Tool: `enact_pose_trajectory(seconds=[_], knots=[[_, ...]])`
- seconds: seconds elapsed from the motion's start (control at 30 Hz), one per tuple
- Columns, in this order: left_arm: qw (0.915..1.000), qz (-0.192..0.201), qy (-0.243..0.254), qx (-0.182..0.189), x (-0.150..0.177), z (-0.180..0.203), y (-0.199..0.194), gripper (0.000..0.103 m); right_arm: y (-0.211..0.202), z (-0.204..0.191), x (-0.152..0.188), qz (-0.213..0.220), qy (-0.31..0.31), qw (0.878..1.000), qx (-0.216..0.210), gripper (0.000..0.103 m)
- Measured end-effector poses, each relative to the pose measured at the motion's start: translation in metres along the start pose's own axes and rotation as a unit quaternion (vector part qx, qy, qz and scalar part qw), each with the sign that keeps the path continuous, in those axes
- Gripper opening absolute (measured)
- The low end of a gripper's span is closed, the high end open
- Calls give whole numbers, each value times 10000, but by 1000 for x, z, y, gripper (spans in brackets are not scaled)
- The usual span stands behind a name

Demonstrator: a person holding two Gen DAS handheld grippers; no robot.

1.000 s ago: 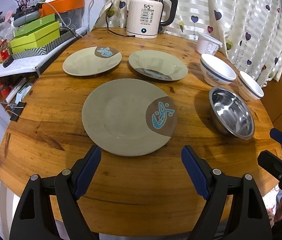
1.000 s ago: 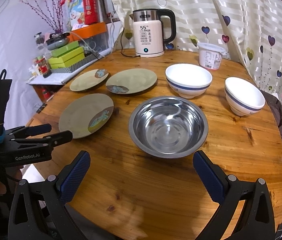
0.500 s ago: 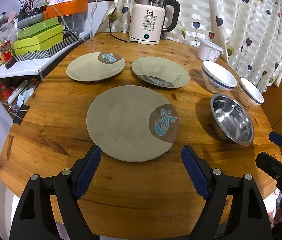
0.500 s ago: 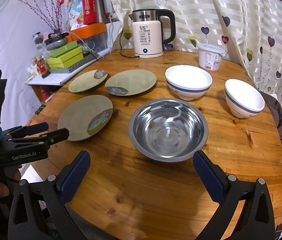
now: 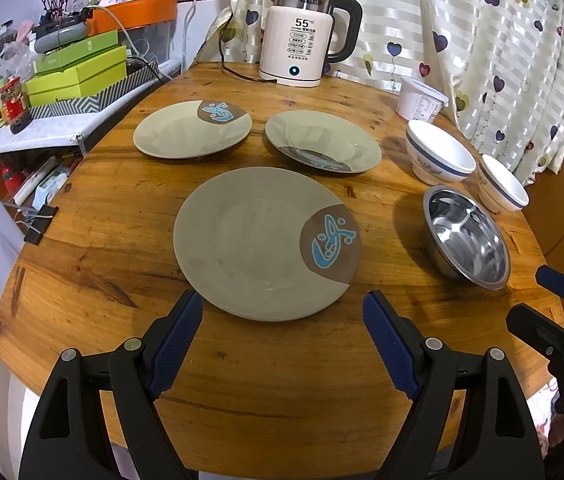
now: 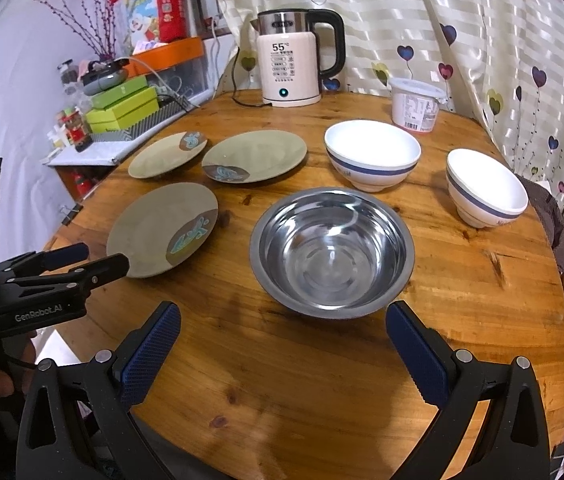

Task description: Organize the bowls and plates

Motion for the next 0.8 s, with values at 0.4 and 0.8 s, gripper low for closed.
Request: enact_pose_trajectory(seconds=[0.4, 0.8], knots=[[9998, -21, -85, 163, -2, 2, 1, 83, 1, 2, 0, -21, 30, 10000, 45, 100], [9998, -6, 38, 201, -4, 6, -3, 83, 1, 3, -2, -7, 96, 10000, -9, 95]])
Point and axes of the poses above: each gripper's, at about its wrist camera, not at the fingertips, and y roughly the way its jaws point, z to its right, x to its underside, the point moved 6 cm from there along y, roughly the way its jaws point, and after that the axes turned 10 degrees about z, right-handed, at the moved point
